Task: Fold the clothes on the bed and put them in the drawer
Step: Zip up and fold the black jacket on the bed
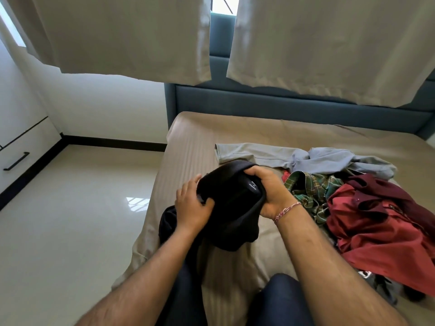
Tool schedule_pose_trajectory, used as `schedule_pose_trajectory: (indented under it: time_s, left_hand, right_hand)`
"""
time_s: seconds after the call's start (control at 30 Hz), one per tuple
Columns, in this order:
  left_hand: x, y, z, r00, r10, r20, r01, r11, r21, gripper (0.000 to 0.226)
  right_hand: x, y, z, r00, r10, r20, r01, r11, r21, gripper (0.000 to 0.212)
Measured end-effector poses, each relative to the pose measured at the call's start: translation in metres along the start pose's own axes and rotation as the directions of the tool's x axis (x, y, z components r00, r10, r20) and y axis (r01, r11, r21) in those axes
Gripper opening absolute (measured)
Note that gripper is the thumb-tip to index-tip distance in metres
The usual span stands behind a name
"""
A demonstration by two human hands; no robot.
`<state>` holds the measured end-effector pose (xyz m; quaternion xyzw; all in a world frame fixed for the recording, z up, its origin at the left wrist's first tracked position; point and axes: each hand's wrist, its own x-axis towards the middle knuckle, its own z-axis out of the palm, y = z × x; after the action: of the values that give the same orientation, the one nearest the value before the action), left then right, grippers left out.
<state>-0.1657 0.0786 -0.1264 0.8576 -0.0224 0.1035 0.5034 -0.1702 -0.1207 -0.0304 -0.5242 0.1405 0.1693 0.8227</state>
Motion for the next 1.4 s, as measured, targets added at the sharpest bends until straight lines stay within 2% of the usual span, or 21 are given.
schedule_pose_trajectory:
  time_s: [0.07, 0.13, 0.2, 0.27, 0.33, 0.37, 0.4, 0.47, 0.5, 0.53, 0.63, 0.7, 0.8, 0.9, 0.97, 1.03, 1.13, 1.2, 1.27, 1.33, 1.4]
  left_hand:
    - [0.013, -0.010, -0.008, 0.980, -0.068, 0.185, 0.079, 0.996, -0.050, 0.018]
    - [0.018, -0.005, -0.016, 0.943, 0.010, 0.333, 0.033, 0.992, -0.122, 0.022]
    - [0.015, 0.006, -0.022, 0.886, 0.042, 0.462, 0.067, 0.974, -0.217, 0.010]
    - [0.009, 0.013, -0.021, 0.780, -0.008, 0.626, 0.248, 0.922, -0.297, 0.014]
    - [0.001, 0.012, -0.015, 0.654, -0.077, 0.753, 0.414, 0.869, -0.271, 0.020]
    - [-0.002, 0.010, -0.009, 0.638, -0.124, 0.760, 0.472, 0.843, -0.259, 0.021]
    - [-0.007, 0.004, -0.001, 0.645, -0.192, 0.740, 0.538, 0.802, -0.261, 0.021]
    - [-0.015, -0.005, 0.016, 0.671, -0.315, 0.671, 0.655, 0.676, -0.338, 0.024]
    - [-0.019, -0.012, 0.026, 0.680, -0.357, 0.640, 0.685, 0.621, -0.381, 0.025]
    - [-0.023, -0.019, 0.034, 0.684, -0.394, 0.614, 0.699, 0.595, -0.397, 0.026]
    - [-0.035, -0.039, 0.050, 0.683, -0.469, 0.559, 0.720, 0.560, -0.410, 0.027]
    - [-0.041, -0.045, 0.053, 0.688, -0.492, 0.534, 0.716, 0.578, -0.390, 0.026]
    - [-0.049, -0.056, 0.058, 0.728, -0.495, 0.474, 0.663, 0.685, -0.302, 0.023]
    - [-0.057, -0.067, 0.064, 0.827, -0.368, 0.425, 0.456, 0.881, -0.124, 0.026]
    - [-0.060, -0.072, 0.069, 0.895, -0.186, 0.406, 0.186, 0.982, 0.042, 0.036]
    - [-0.060, -0.071, 0.074, 0.902, -0.031, 0.430, -0.019, 0.994, 0.112, 0.047]
    - [-0.054, -0.069, 0.081, 0.847, -0.058, 0.529, -0.036, 0.986, 0.165, 0.054]
    - [-0.052, -0.068, 0.085, 0.827, -0.104, 0.553, -0.022, 0.976, 0.217, 0.043]
    - [-0.054, -0.067, 0.085, 0.845, -0.097, 0.526, -0.031, 0.973, 0.229, 0.020]
    - [-0.059, -0.067, 0.084, 0.876, -0.058, 0.479, -0.014, 0.989, 0.146, 0.019]
    - [-0.067, -0.063, 0.076, 0.894, -0.037, 0.447, 0.043, 0.999, -0.004, 0.012]
  right_hand:
    - [-0.007, -0.006, -0.007, 0.997, 0.021, 0.076, -0.022, 1.000, 0.006, 0.035]
    - [-0.011, -0.011, -0.019, 0.992, 0.033, 0.123, -0.031, 0.999, -0.014, 0.037]
    - [-0.012, -0.014, -0.034, 0.990, 0.050, 0.133, -0.044, 0.998, -0.045, 0.040]
    - [-0.004, -0.016, -0.048, 0.998, 0.030, 0.060, -0.024, 0.994, -0.107, 0.038]
    - [0.015, -0.013, -0.063, 0.988, -0.079, -0.129, 0.047, 0.970, -0.237, 0.027]
    - [0.025, -0.011, -0.070, 0.953, -0.173, -0.249, 0.070, 0.925, -0.374, 0.022]
    - [0.033, -0.002, -0.075, 0.901, -0.266, -0.343, 0.033, 0.831, -0.555, 0.024]
    - [0.038, 0.023, -0.083, 0.792, -0.443, -0.420, -0.169, 0.501, -0.848, 0.049]
    - [0.037, 0.041, -0.084, 0.762, -0.514, -0.394, -0.197, 0.396, -0.897, 0.056]
    - [0.034, 0.062, -0.083, 0.751, -0.555, -0.358, -0.152, 0.383, -0.911, 0.055]
    - [0.026, 0.127, -0.074, 0.823, -0.497, -0.275, -0.001, 0.483, -0.876, 0.040]
    - [0.022, 0.163, -0.071, 0.866, -0.413, -0.282, -0.036, 0.511, -0.859, 0.036]
    - [0.019, 0.201, -0.076, 0.861, -0.382, -0.334, -0.100, 0.517, -0.850, 0.043]
    - [0.025, 0.213, -0.083, 0.851, -0.333, -0.407, -0.149, 0.590, -0.793, 0.046]
    - [0.032, 0.211, -0.087, 0.862, -0.283, -0.420, -0.117, 0.696, -0.708, 0.025]
    - [0.032, 0.209, -0.090, 0.876, -0.279, -0.393, -0.034, 0.777, -0.628, 0.021]
    - [0.024, 0.199, -0.088, 0.902, -0.271, -0.337, 0.063, 0.853, -0.518, 0.023]
    - [0.018, 0.193, -0.087, 0.902, -0.309, -0.301, 0.110, 0.839, -0.532, 0.016]
    - [0.015, 0.188, -0.085, 0.887, -0.379, -0.264, 0.172, 0.801, -0.573, 0.019]
    - [0.011, 0.184, -0.083, 0.867, -0.449, -0.217, 0.229, 0.744, -0.628, 0.027]
    - [0.008, 0.179, -0.080, 0.830, -0.545, -0.118, 0.294, 0.608, -0.738, 0.028]
